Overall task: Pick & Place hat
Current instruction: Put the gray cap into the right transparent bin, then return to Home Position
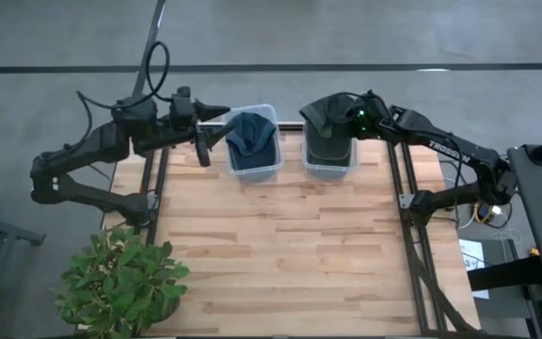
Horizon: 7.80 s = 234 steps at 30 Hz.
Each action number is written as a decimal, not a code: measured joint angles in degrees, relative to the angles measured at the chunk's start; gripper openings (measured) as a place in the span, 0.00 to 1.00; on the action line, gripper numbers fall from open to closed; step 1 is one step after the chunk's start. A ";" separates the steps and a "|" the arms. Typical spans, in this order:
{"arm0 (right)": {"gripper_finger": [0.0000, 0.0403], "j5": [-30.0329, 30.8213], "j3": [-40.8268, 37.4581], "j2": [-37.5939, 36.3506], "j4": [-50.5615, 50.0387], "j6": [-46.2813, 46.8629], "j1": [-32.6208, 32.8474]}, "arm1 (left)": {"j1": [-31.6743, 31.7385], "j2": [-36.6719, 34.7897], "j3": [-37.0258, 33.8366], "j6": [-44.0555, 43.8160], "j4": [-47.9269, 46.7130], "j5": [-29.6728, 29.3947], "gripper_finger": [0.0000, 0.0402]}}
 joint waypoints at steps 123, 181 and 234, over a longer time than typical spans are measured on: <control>0.02 -14.27 -15.94 -45.54 7.19 -37.80 -0.35 | 0.07 -11.77 -14.98 -4.49 0.91 13.64 0.52; 0.02 -27.65 -50.23 -71.68 26.84 -27.01 -0.25 | 0.04 -55.87 -78.86 -23.38 24.40 6.56 0.52; 0.02 -22.68 -65.33 -70.37 46.70 -38.51 0.28 | 0.07 -55.85 -78.82 -12.84 23.43 2.35 0.52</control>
